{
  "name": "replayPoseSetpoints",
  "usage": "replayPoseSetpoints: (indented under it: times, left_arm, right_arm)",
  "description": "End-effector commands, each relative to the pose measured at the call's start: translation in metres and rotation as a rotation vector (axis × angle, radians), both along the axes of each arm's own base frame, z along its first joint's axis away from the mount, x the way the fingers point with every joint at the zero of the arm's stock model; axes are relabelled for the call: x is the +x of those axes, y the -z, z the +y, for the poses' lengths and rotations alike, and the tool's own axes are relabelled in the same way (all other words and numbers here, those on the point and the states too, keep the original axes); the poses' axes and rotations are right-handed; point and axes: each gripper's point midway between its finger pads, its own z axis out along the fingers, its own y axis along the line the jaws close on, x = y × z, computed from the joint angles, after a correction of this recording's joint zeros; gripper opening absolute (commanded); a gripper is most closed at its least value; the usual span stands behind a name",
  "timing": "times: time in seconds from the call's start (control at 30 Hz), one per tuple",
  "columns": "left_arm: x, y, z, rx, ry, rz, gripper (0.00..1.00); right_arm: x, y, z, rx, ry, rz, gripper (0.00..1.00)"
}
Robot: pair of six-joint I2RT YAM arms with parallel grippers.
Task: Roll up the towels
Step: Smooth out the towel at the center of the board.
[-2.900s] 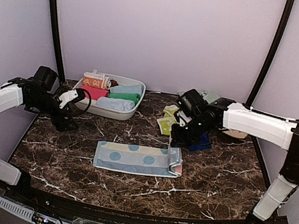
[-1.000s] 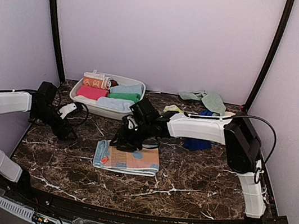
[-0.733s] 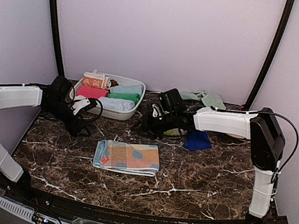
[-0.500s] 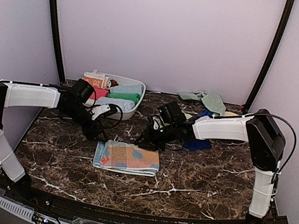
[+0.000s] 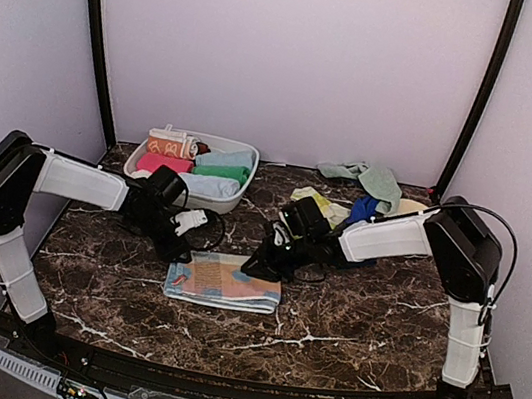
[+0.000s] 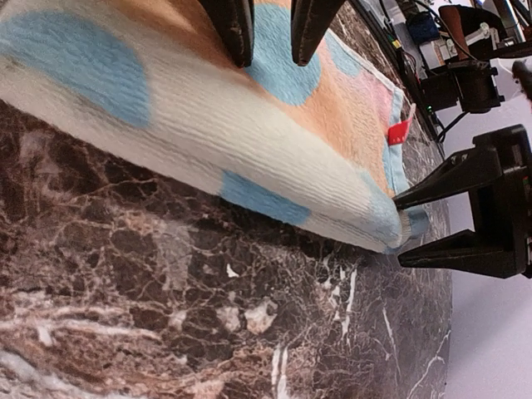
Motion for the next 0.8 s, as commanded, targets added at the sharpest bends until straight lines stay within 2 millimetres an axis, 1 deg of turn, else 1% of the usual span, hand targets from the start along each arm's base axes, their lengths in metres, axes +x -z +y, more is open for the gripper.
replayPoseSetpoints:
  times: [0.0, 0.13, 0.17, 0.23, 0.27, 0.3, 0.33, 0.43, 0.5, 0.53, 0.6, 0.67, 0.73, 0.77]
  left_arm:
    - [0.013, 0.006, 0.033, 0.109, -0.067, -0.092, 0.40]
    - [0.022, 0.000, 0.043, 0.117, -0.096, -0.123, 0.42]
    - [0.025, -0.002, 0.045, 0.120, -0.103, -0.136, 0.44]
    - [0.024, -0.005, 0.045, 0.101, -0.096, -0.128, 0.48]
    - [0.022, -0.006, 0.046, 0.096, -0.090, -0.121, 0.50]
    - [0.022, -0.008, 0.047, 0.088, -0.094, -0.120, 0.52]
    - [0.022, -0.010, 0.048, 0.072, -0.095, -0.116, 0.55]
    - [0.027, -0.014, 0.059, 0.061, -0.124, -0.119, 0.62]
    - [0.035, -0.017, 0.070, 0.079, -0.149, -0.137, 0.64]
    - [0.037, -0.021, 0.073, 0.081, -0.156, -0.148, 0.65]
    - [0.047, -0.039, 0.078, 0.065, -0.164, -0.190, 0.67]
    - [0.049, -0.057, 0.077, 0.046, -0.144, -0.215, 0.69]
    - [0.042, -0.072, 0.070, 0.014, -0.086, -0.211, 0.70]
    - [0.035, -0.079, 0.062, -0.029, -0.046, -0.196, 0.70]
  right_arm:
    - [0.000, 0.011, 0.000, 0.021, 0.016, 0.004, 0.16]
    - [-0.006, 0.021, -0.008, 0.010, 0.025, 0.022, 0.16]
    - [-0.008, 0.024, -0.010, 0.007, 0.028, 0.025, 0.16]
    - [-0.011, 0.029, -0.014, -0.006, 0.036, 0.029, 0.15]
    - [-0.011, 0.027, -0.013, -0.002, 0.037, 0.024, 0.15]
    - [-0.017, 0.037, -0.021, -0.025, 0.040, 0.040, 0.15]
    - [-0.021, 0.041, -0.024, -0.035, 0.042, 0.046, 0.15]
    - [-0.029, 0.045, -0.026, -0.049, 0.050, 0.044, 0.15]
    - [-0.037, 0.042, -0.022, -0.050, 0.046, 0.037, 0.15]
    - [-0.040, 0.037, -0.019, -0.043, 0.044, 0.031, 0.15]
    - [-0.045, 0.021, -0.013, -0.007, 0.066, 0.030, 0.15]
    - [-0.047, -0.010, -0.002, 0.062, 0.066, -0.003, 0.17]
    - [-0.041, -0.032, -0.002, 0.033, 0.056, -0.062, 0.18]
    - [-0.036, -0.044, -0.003, 0.024, 0.049, -0.092, 0.18]
